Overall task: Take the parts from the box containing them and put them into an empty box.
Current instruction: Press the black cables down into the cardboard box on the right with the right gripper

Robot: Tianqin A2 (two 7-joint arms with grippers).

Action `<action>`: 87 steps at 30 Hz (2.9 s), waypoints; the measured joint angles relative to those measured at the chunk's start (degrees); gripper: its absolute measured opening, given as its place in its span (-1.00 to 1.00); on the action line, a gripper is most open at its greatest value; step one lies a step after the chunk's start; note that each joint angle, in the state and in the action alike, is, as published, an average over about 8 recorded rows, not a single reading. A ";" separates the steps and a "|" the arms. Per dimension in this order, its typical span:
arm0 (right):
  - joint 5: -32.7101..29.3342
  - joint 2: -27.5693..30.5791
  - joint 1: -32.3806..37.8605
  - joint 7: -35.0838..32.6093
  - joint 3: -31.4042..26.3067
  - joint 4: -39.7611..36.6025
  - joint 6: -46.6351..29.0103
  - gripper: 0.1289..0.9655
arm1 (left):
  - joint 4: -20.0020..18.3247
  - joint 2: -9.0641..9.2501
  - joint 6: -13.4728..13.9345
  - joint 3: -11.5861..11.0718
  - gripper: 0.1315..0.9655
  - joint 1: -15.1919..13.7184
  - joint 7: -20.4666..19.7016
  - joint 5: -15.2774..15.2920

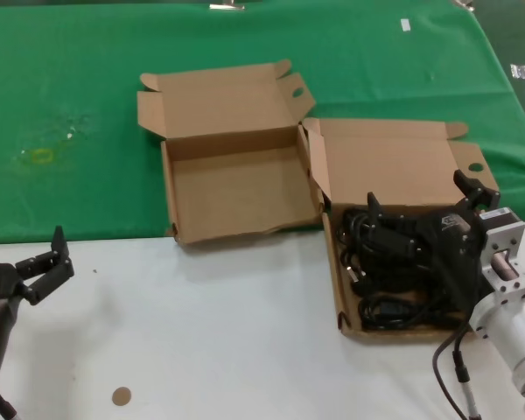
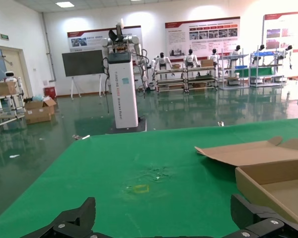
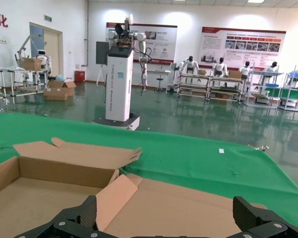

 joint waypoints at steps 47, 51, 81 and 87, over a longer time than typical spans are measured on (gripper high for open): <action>-12.08 39.28 26.41 8.77 -17.96 -2.89 -46.23 1.00 | 0.00 0.00 0.00 0.00 -0.63 0.00 0.00 0.00; -14.44 39.12 30.51 5.78 -20.03 -5.02 -52.05 1.00 | 0.00 0.00 0.00 0.00 -0.75 0.00 0.00 0.00; -28.59 28.53 44.44 -5.87 -27.67 -18.59 -61.07 0.57 | 0.00 0.00 0.00 0.00 -0.95 0.00 -0.02 0.01; -29.25 28.09 44.98 -6.58 -27.85 -19.43 -61.72 0.28 | 0.00 0.00 0.00 0.00 -0.95 0.00 -0.05 0.02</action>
